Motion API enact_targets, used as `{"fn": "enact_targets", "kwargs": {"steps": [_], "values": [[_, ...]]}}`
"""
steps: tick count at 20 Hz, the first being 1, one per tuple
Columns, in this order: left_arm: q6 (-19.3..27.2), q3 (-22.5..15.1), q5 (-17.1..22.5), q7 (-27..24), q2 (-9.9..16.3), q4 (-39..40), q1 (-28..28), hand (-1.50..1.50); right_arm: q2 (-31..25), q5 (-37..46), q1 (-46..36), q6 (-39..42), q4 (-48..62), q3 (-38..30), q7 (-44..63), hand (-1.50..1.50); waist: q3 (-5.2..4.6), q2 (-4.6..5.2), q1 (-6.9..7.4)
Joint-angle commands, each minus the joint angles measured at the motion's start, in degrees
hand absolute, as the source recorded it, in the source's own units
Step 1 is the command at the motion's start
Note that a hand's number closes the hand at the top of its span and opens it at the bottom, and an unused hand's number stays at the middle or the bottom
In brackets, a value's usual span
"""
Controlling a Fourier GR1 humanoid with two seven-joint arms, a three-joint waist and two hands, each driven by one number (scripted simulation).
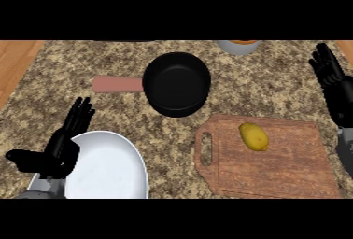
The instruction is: Pick the lemon from the cutting board and place it in the pot
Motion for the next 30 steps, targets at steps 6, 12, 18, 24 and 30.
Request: {"fn": "enact_targets", "kwargs": {"steps": [6,12,18,24,30], "values": [[6.6,4.6,-3.5,4.5,4.5,-3.0,-7.9,0.0,2.1,-8.3,-11.5,26.1,8.4,3.7,-11.7,1.5,-0.08,2.14,4.25],[8.8,3.2,-3.3,10.9,2.8,-2.5,-12.2,0.0,-0.5,4.9,-11.7,27.0,24.1,4.8,-36.9,-1.5,-0.24,2.26,2.29],[9.4,4.1,-3.9,14.1,4.1,-3.3,-12.9,0.0,-4.2,9.4,-17.3,37.2,32.6,6.2,-51.2,-1.5,-0.52,1.26,1.08],[8.4,4.6,-3.3,15.2,5.0,-4.5,-12.1,0.0,-12.0,16.6,-22.5,43.0,27.9,15.3,-44.3,-1.5,-0.66,0.83,1.01],[9.4,4.8,-3.9,15.8,4.2,-3.4,-11.9,0.0,-13.9,26.9,-26.6,40.9,20.7,25.9,-39.1,-1.5,-0.73,0.55,0.12]]}}
